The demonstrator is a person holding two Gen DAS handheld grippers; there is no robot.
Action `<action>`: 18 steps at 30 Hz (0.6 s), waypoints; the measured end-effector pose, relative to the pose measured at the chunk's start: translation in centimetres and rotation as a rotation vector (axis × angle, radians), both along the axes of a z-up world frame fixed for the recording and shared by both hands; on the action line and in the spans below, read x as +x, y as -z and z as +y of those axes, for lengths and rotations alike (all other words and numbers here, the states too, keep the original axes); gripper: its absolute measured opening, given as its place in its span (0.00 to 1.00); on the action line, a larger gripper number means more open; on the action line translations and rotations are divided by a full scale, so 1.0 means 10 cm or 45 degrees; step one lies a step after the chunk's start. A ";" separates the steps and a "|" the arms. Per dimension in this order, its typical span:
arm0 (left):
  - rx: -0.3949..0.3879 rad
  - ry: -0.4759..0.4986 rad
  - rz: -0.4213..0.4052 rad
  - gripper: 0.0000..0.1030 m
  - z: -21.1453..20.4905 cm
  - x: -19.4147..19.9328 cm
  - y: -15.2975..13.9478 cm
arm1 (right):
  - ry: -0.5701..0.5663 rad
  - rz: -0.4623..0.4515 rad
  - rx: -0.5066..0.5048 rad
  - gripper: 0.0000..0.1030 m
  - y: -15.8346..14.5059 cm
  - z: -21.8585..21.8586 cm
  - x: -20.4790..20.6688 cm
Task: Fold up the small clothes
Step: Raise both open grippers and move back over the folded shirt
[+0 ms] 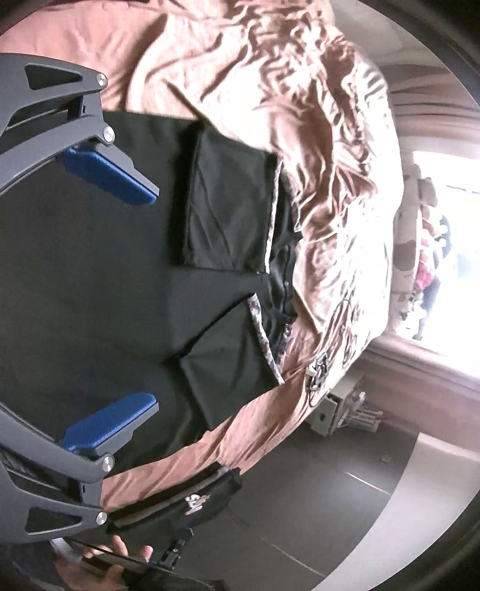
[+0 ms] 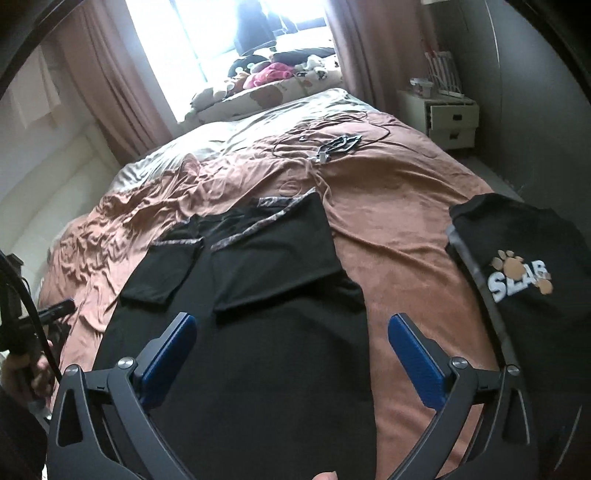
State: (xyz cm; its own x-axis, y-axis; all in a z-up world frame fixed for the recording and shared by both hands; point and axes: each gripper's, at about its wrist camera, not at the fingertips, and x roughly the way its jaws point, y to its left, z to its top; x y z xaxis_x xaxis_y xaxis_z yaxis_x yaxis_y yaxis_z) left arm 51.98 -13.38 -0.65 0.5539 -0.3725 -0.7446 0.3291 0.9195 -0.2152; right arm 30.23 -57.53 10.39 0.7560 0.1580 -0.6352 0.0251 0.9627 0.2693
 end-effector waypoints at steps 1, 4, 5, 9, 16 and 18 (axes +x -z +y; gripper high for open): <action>0.003 -0.002 -0.015 0.99 0.06 -0.09 -0.04 | -0.002 0.004 -0.009 1.00 -0.02 0.03 -0.04; 0.001 -0.001 -0.029 1.00 0.20 -0.32 -0.12 | -0.021 0.007 0.005 1.00 -0.08 0.10 -0.19; 0.006 -0.002 -0.032 1.00 0.25 -0.41 -0.14 | -0.027 0.003 0.013 1.00 -0.11 0.11 -0.27; 0.019 -0.018 -0.062 0.99 0.42 -0.70 -0.23 | -0.020 -0.003 -0.018 1.00 -0.17 0.13 -0.52; -0.010 -0.063 -0.125 1.00 0.80 -1.26 -0.42 | -0.042 -0.048 -0.082 1.00 -0.31 0.23 -1.00; -0.012 -0.067 -0.142 0.99 0.89 -1.41 -0.45 | -0.041 -0.065 -0.090 1.00 -0.35 0.24 -1.14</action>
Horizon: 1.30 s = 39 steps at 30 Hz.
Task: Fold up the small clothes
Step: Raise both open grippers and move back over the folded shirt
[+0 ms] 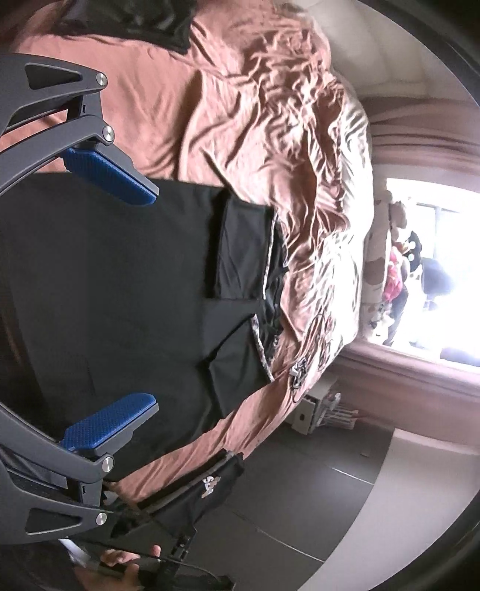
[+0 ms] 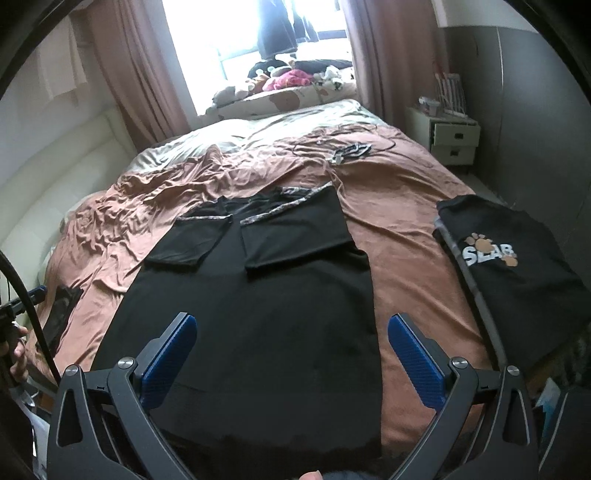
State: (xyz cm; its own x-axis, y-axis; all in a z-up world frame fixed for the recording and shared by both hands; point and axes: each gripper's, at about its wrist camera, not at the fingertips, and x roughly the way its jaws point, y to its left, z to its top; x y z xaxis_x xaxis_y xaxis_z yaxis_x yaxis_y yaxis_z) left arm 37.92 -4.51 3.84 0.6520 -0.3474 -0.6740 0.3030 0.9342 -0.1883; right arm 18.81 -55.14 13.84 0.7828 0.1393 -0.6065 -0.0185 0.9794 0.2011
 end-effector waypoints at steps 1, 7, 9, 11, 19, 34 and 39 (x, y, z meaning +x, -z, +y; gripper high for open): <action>-0.001 -0.001 -0.006 1.00 0.03 -0.05 -0.01 | 0.000 -0.006 -0.002 1.00 -0.01 0.00 -0.06; -0.013 -0.012 -0.070 1.00 0.30 -0.52 -0.07 | 0.005 -0.056 -0.007 1.00 -0.08 -0.03 -0.56; -0.011 -0.011 -0.084 1.00 0.36 -0.65 -0.08 | 0.021 -0.073 -0.009 1.00 -0.09 -0.07 -0.74; -0.020 -0.009 -0.099 0.99 0.45 -0.81 -0.08 | 0.032 -0.084 -0.003 1.00 -0.10 -0.09 -0.88; -0.053 -0.048 -0.142 1.00 0.80 -1.29 -0.04 | 0.022 -0.134 0.014 1.00 -0.04 -0.22 -1.39; -0.030 -0.133 -0.122 0.99 1.20 -1.75 0.39 | 0.027 -0.116 0.092 1.00 0.53 -0.44 -1.64; -0.083 -0.127 -0.064 0.95 1.26 -1.57 0.64 | 0.034 -0.057 0.103 1.00 0.71 -0.40 -1.50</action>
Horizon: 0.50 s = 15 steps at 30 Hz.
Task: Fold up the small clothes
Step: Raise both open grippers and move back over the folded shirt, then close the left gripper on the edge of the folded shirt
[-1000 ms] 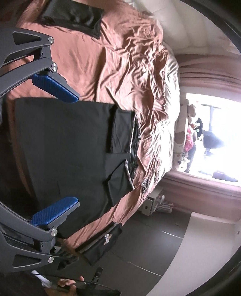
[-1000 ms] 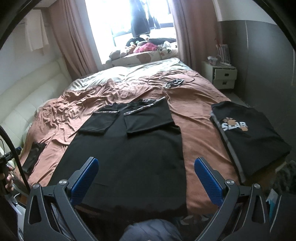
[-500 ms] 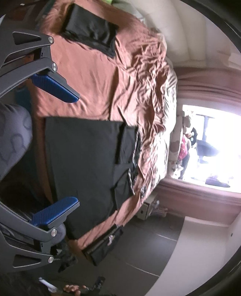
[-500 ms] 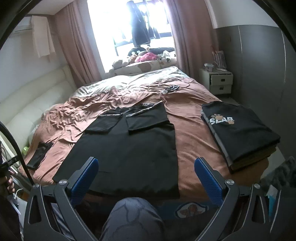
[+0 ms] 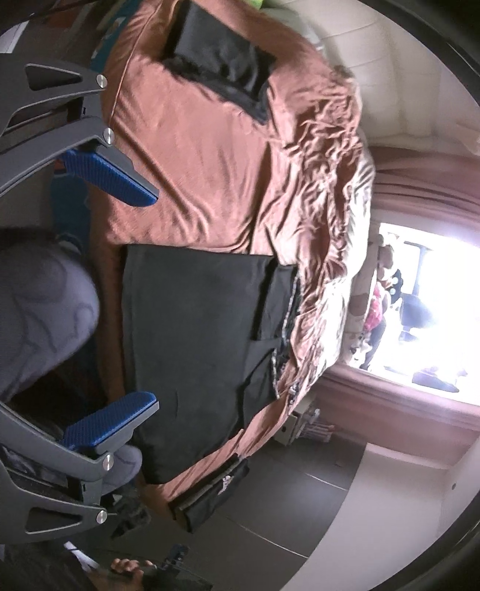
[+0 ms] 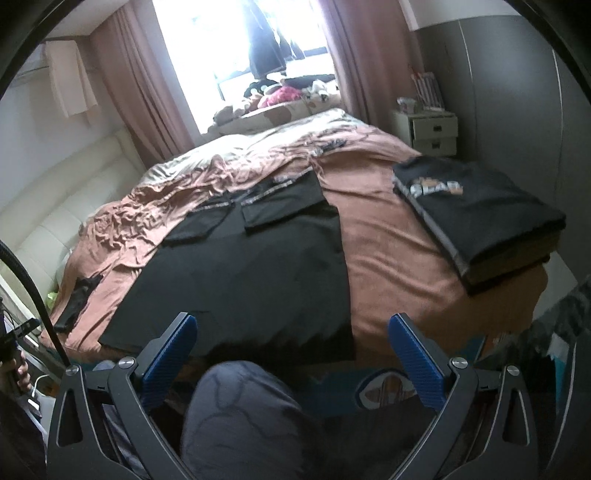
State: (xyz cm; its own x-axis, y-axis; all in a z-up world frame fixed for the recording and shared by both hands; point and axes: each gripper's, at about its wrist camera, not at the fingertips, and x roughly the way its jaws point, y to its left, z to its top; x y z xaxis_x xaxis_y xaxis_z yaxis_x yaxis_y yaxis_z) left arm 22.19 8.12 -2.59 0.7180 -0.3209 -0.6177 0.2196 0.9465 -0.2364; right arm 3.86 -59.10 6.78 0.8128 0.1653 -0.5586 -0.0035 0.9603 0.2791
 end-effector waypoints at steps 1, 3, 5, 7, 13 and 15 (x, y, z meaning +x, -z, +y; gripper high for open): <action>-0.007 -0.002 0.019 0.91 0.00 0.06 0.06 | 0.002 0.010 0.001 1.00 0.04 0.01 0.03; -0.035 -0.009 0.063 0.85 0.00 0.17 0.21 | 0.008 0.035 0.013 1.00 0.12 0.02 0.11; -0.063 -0.015 0.101 0.81 0.01 0.26 0.35 | 0.007 0.064 0.024 1.00 0.23 0.01 0.21; -0.090 -0.024 0.140 0.75 0.01 0.34 0.50 | 0.006 0.086 0.029 0.97 0.33 0.02 0.27; -0.135 -0.073 0.273 0.62 0.06 0.60 0.92 | 0.020 0.133 0.107 0.89 0.57 -0.06 0.49; -0.159 -0.089 0.298 0.60 0.10 0.67 0.99 | 0.023 0.143 0.140 0.85 0.65 -0.10 0.56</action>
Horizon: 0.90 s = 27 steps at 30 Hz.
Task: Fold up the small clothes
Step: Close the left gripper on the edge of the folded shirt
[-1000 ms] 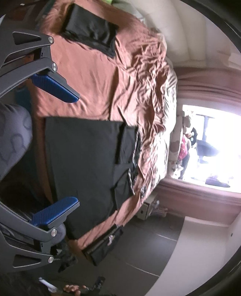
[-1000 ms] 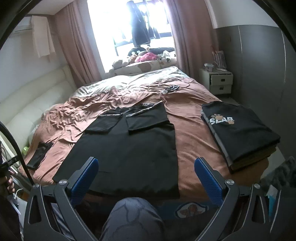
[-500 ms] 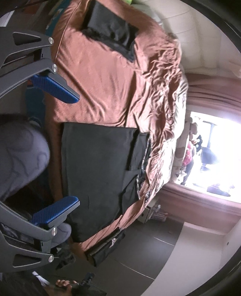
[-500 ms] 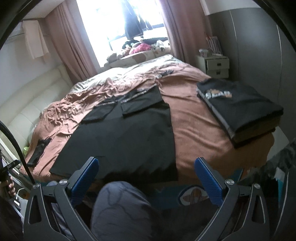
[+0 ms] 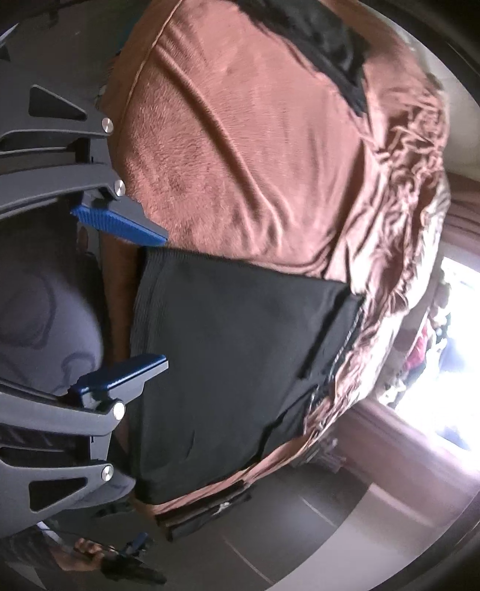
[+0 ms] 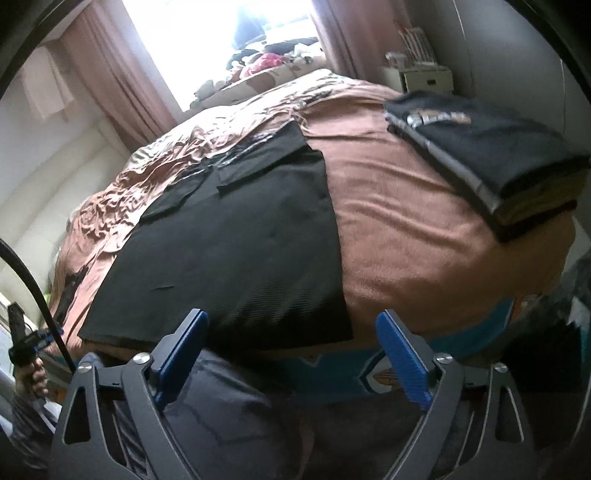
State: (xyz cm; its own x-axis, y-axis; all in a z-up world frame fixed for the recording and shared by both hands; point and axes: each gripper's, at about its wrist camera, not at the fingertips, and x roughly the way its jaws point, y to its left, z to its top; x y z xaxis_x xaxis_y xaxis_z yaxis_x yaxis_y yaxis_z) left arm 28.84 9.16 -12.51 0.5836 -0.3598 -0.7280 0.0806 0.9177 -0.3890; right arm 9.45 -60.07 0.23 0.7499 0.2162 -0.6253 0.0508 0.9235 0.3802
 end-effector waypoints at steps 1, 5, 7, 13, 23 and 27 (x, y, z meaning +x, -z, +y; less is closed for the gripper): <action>-0.022 -0.010 0.015 0.59 0.03 0.04 0.04 | -0.002 0.005 0.015 0.83 0.04 -0.01 0.04; -0.139 -0.052 0.086 0.55 0.14 0.16 0.21 | -0.012 0.034 0.070 0.82 0.20 -0.06 0.17; -0.196 -0.067 0.123 0.52 0.18 0.21 0.28 | -0.012 0.042 0.097 0.79 0.27 -0.08 0.22; -0.239 -0.125 0.230 0.50 0.24 0.30 0.42 | -0.009 0.030 0.173 0.76 0.38 -0.15 0.36; -0.458 -0.200 0.326 0.50 0.39 0.32 0.61 | -0.045 0.027 0.263 0.76 0.63 -0.21 0.64; -0.560 -0.252 0.347 0.50 0.45 0.33 0.66 | -0.047 0.042 0.297 0.76 0.68 -0.22 0.74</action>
State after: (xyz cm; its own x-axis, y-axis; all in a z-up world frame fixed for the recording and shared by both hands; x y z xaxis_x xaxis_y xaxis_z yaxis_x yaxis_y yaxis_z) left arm 32.10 13.69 -19.09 0.4826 -0.5664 -0.6681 -0.2343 0.6515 -0.7216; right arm 16.89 -62.29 -6.56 0.7189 0.3845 -0.5791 0.0343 0.8125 0.5820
